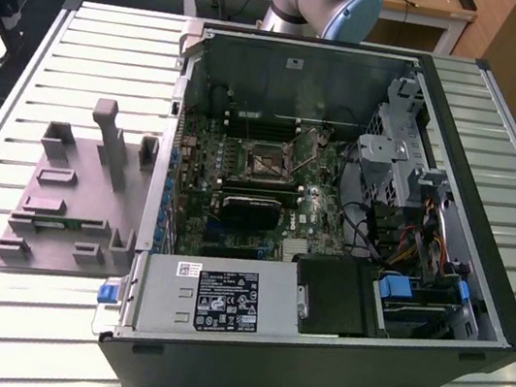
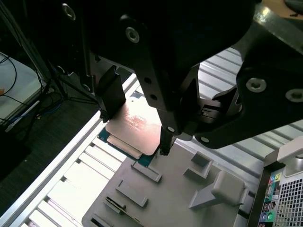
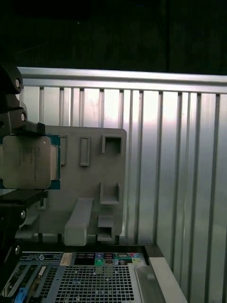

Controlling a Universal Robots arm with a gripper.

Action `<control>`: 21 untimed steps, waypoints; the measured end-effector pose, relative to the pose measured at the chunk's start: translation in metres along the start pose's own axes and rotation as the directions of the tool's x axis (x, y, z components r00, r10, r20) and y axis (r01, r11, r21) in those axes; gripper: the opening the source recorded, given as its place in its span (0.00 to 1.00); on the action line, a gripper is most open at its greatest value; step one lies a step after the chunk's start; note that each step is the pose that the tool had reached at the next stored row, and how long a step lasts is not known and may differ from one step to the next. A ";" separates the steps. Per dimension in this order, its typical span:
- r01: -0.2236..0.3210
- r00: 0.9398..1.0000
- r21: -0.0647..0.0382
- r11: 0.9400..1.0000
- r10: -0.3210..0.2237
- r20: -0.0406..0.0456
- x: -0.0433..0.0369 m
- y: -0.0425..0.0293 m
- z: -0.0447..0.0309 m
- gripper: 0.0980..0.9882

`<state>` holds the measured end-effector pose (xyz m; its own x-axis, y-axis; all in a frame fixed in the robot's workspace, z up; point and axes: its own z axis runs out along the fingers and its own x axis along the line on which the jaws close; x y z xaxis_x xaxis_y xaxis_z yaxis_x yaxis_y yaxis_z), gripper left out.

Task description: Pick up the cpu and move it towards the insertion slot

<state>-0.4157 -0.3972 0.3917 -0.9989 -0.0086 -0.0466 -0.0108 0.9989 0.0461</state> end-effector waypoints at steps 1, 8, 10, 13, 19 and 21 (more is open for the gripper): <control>0.000 1.000 0.000 1.000 0.000 0.000 -0.0018 0.0000 0.0002 0.50; 0.000 1.000 0.000 1.000 0.000 -0.001 -0.0252 -0.0003 0.0014 0.50; 0.000 1.000 0.000 1.000 0.000 -0.002 -0.0333 -0.0004 0.0017 0.50; 0.000 1.000 0.000 1.000 0.000 -0.004 -0.0461 -0.0006 0.0023 0.50; 0.000 1.000 0.000 1.000 0.000 -0.007 -0.0728 -0.0009 0.0036 0.50; 0.000 1.000 0.000 1.000 0.000 -0.008 -0.0817 -0.0010 0.0039 0.50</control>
<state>-0.3339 -0.3972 0.3916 -0.9992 -0.0086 -0.0387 -0.0104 0.9989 0.0463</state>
